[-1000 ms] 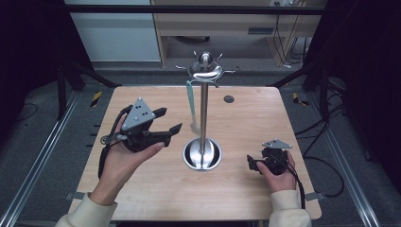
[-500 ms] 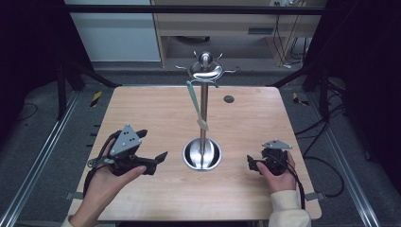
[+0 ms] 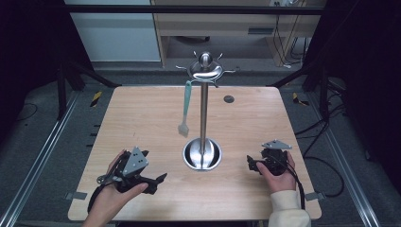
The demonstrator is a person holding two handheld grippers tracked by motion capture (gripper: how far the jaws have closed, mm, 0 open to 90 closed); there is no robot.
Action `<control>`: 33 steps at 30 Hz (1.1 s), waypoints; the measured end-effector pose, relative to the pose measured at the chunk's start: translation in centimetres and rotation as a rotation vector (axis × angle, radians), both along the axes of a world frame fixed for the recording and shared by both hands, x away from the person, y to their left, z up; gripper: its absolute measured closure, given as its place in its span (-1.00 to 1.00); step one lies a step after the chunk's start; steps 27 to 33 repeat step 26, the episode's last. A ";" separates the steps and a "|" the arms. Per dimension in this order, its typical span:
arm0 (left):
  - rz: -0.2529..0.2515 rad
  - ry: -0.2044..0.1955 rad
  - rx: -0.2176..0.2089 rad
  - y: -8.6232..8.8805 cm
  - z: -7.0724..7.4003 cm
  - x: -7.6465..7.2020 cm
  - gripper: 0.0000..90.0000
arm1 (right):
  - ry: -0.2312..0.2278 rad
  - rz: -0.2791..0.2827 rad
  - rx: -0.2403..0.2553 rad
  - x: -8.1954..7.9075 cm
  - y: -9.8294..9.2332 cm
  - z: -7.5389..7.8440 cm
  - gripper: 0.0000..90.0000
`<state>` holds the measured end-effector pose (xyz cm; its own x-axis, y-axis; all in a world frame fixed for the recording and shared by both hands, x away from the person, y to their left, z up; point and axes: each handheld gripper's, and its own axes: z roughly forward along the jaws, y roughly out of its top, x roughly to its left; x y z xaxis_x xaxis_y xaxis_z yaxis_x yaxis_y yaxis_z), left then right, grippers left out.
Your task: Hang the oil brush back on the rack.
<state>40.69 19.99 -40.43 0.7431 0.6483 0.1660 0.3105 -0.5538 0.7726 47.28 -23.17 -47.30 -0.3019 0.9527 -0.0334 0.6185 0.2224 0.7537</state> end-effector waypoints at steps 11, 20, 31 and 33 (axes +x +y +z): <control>0.084 0.036 0.029 1.9 -3.8 1.6 -0.86 | 0.003 0.000 -0.003 0.0 0.0 -0.1 -0.80; 0.253 0.019 -0.008 5.7 -6.4 3.2 -0.85 | 0.008 0.009 -0.010 0.0 0.1 -0.2 -0.80; 0.314 0.042 -0.007 7.5 -7.3 4.3 -0.86 | 0.004 0.012 -0.006 0.0 0.2 -0.1 -0.80; 0.314 0.042 -0.007 7.5 -7.3 4.3 -0.86 | 0.004 0.012 -0.006 0.0 0.2 -0.1 -0.80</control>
